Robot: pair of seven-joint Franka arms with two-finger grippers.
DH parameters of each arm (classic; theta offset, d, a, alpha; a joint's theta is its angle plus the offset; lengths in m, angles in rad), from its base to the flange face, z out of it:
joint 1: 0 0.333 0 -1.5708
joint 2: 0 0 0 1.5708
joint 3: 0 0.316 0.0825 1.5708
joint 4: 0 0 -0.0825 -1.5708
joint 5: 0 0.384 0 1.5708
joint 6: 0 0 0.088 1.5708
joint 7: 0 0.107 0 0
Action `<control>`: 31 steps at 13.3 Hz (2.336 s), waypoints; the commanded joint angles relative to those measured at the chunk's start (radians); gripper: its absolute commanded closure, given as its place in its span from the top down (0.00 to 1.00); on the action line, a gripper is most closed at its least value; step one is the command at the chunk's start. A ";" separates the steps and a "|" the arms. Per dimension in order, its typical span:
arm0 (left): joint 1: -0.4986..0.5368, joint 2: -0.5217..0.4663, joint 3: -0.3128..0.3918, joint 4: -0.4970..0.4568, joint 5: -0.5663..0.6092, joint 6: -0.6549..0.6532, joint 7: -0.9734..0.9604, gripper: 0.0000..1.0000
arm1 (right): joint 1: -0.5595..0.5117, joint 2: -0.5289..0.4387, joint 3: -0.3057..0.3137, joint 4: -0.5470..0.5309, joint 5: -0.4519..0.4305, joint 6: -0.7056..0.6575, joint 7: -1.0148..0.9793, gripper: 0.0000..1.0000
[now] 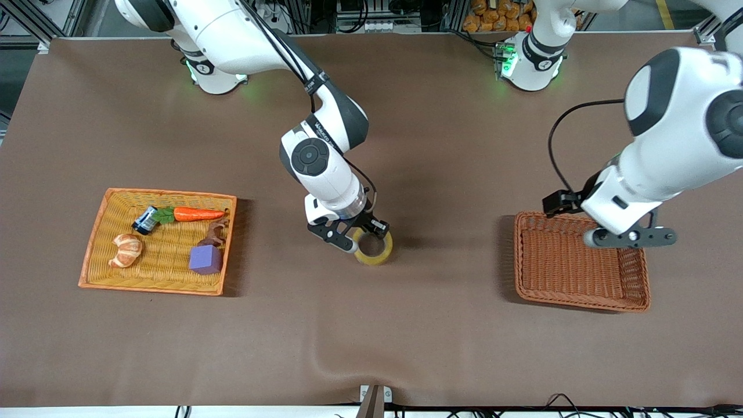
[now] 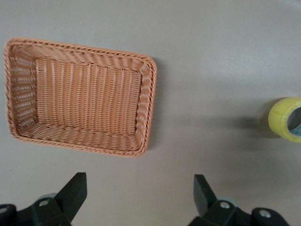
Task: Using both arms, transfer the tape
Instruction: 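Carry the tape to mid-table while the left gripper reaches toward it, then release the tape on the table while the left gripper grasps it, then carry the tape with the left gripper into the brown basket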
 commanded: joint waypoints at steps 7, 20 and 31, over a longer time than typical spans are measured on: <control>-0.225 0.243 -0.004 0.003 -0.020 0.425 -0.325 1.00 | -0.185 -0.084 0.003 0.025 0.012 -0.260 -0.432 1.00; -0.392 0.553 -0.059 0.040 -0.068 0.776 -0.485 0.80 | -0.691 -0.562 -0.006 -0.188 -0.189 -0.747 -1.293 1.00; -0.368 0.397 0.010 -0.005 0.034 0.669 -0.477 0.00 | -0.743 -0.739 -0.015 -0.239 -0.192 -0.813 -1.238 1.00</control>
